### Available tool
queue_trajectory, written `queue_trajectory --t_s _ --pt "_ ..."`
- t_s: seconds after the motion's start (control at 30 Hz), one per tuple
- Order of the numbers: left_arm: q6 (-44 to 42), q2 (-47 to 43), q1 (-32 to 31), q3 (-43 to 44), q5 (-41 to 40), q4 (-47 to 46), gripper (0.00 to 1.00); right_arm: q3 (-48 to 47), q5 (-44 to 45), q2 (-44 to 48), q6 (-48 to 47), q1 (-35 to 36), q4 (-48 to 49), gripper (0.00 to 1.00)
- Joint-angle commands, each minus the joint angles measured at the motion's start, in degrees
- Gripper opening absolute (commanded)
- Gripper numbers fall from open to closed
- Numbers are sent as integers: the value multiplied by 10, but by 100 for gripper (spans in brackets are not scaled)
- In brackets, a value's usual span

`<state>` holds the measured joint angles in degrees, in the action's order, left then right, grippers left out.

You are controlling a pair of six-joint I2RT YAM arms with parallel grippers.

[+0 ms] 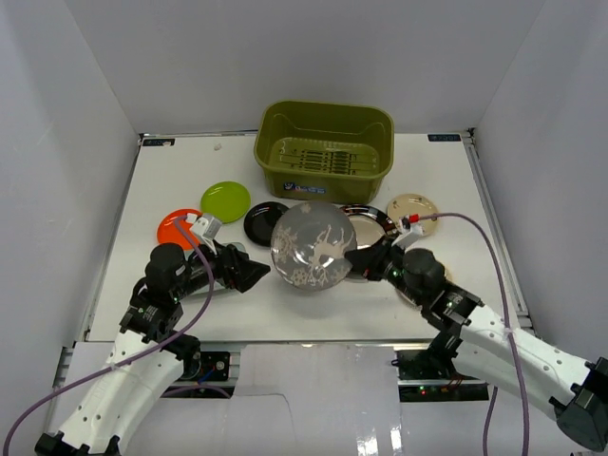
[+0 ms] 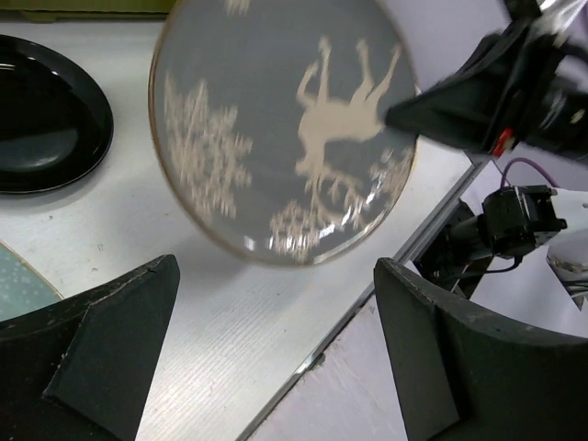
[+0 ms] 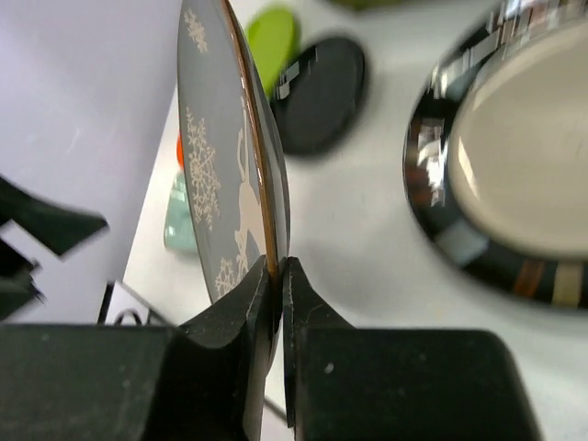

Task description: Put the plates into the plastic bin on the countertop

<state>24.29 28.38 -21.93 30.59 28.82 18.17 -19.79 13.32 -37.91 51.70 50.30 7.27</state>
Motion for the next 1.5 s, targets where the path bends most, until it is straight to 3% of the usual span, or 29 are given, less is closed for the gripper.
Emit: queue_trajectory --t_s 0.0,0.13,0.3,0.43,0.67,0.8,0.97,1.13,1.2,1.3,1.47 --pt "4 -6 3 18 -25 11 98 -172 -27 -35 -84 -75 31 8" --pt "4 -15 2 17 -45 17 98 -296 -153 -171 -97 -193 76 8" --pt "5 -17 -1 16 -46 17 98 -473 -203 -357 -128 -279 86 8" --pt "8 -13 -7 14 -47 16 98 -648 -205 -529 -171 -296 43 8" --pt "8 18 -21 14 -38 15 98 -832 -211 -731 -226 -308 -44 8" --pt "8 29 -23 15 -38 16 98 -905 -218 -803 -238 -307 -82 8" --pt "27 75 -23 16 -52 16 98 -925 -210 -840 -258 -307 -128 9" --pt "88 175 -23 4 -33 -31 98 -900 -175 -836 -280 -307 -141 27" --pt "137 234 -29 -6 -17 -94 97 -897 -154 -835 -290 -305 -157 43" --pt "182 304 -64 -23 -63 -158 95 -898 -138 -831 -312 -304 -173 64" --pt "212 400 -150 22 -128 -212 93 -901 -137 -802 -334 -304 -183 75"
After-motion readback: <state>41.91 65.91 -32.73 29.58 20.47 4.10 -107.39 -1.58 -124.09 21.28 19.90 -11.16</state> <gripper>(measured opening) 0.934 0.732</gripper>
